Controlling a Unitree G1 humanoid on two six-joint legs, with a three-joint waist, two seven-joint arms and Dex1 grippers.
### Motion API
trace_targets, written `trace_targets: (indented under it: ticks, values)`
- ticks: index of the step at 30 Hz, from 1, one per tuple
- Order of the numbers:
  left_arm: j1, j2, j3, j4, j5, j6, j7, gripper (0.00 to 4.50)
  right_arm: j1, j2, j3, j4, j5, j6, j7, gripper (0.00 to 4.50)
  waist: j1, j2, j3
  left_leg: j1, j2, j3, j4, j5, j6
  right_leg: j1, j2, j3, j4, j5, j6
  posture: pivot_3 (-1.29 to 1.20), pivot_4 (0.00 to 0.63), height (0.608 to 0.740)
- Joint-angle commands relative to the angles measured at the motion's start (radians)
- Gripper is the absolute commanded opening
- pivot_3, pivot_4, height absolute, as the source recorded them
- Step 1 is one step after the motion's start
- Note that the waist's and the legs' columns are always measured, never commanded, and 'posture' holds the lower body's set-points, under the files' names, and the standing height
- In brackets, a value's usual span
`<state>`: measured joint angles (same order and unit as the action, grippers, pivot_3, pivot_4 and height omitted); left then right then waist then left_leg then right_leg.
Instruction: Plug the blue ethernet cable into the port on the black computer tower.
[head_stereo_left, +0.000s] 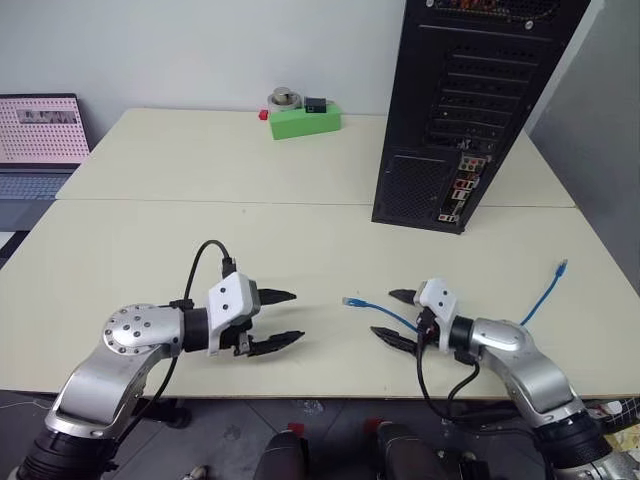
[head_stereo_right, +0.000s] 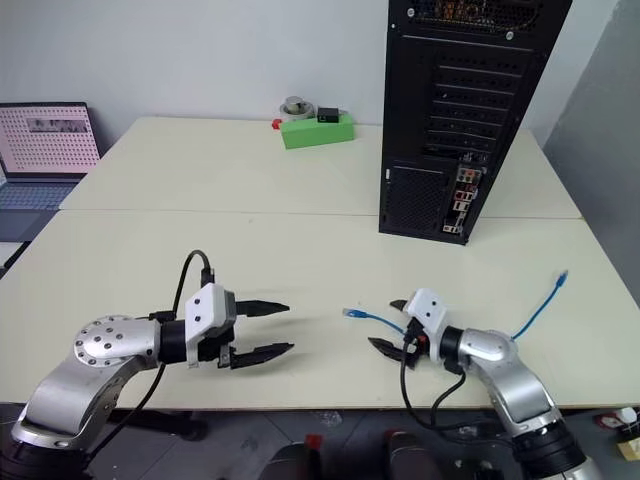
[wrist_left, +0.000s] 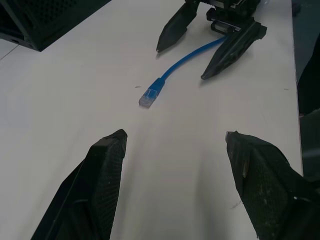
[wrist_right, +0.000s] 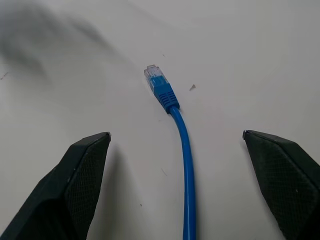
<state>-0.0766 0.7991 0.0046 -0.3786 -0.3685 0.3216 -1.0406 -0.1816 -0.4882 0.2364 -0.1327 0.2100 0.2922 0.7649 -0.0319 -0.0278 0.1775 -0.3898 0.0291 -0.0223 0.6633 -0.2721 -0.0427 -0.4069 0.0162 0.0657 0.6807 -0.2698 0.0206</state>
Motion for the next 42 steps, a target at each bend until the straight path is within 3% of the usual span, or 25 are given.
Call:
trace_targets:
  ticks: [1,16,26,39,42]
  values:
    - [-0.023,-0.001,-0.007,-0.008,-0.002,0.0,0.0,3.37,-0.017,0.01,0.013,0.016,-0.038,-0.033,-0.003,3.75,0.0,0.0,0.0,0.0,0.0,0.0,0.0,0.0,0.0,0.0,0.0,0.0,0.0,0.0,0.0,0.0,0.15,0.74]
    - [-0.08,-0.029,-0.073,0.063,0.017,-0.006,-0.01,3.37,-0.055,0.0,0.028,-0.02,-0.097,-0.022,0.019,0.12,0.0,0.0,0.0,0.0,-0.001,0.0,0.0,0.0,0.0,0.0,0.0,-0.001,0.0,0.0,0.0,0.0,0.15,0.74]
    - [-0.186,-0.089,-0.128,0.2,0.03,-0.029,-0.052,3.37,-0.125,-0.015,0.056,-0.187,-0.088,0.061,0.074,0.06,0.0,0.0,0.0,0.0,-0.001,-0.001,0.0,0.0,0.0,0.0,0.001,-0.003,0.0,0.0,-0.001,0.0,0.15,0.74]
    - [-0.258,-0.114,-0.161,0.271,0.04,-0.07,-0.134,3.37,-0.168,-0.041,0.1,-0.211,-0.122,0.07,0.103,0.06,0.0,0.0,0.0,-0.001,-0.001,-0.001,0.001,0.0,0.0,0.0,0.0,-0.003,0.0,0.001,-0.001,0.0,0.15,0.74]
    - [-0.261,-0.113,-0.164,0.28,0.049,-0.082,-0.15,2.88,-0.174,-0.041,0.099,-0.213,-0.116,0.074,0.107,0.0,0.0,0.0,0.0,-0.001,-0.001,-0.001,0.001,0.0,0.0,0.0,0.0,-0.003,0.0,0.001,-0.001,0.0,0.15,0.74]
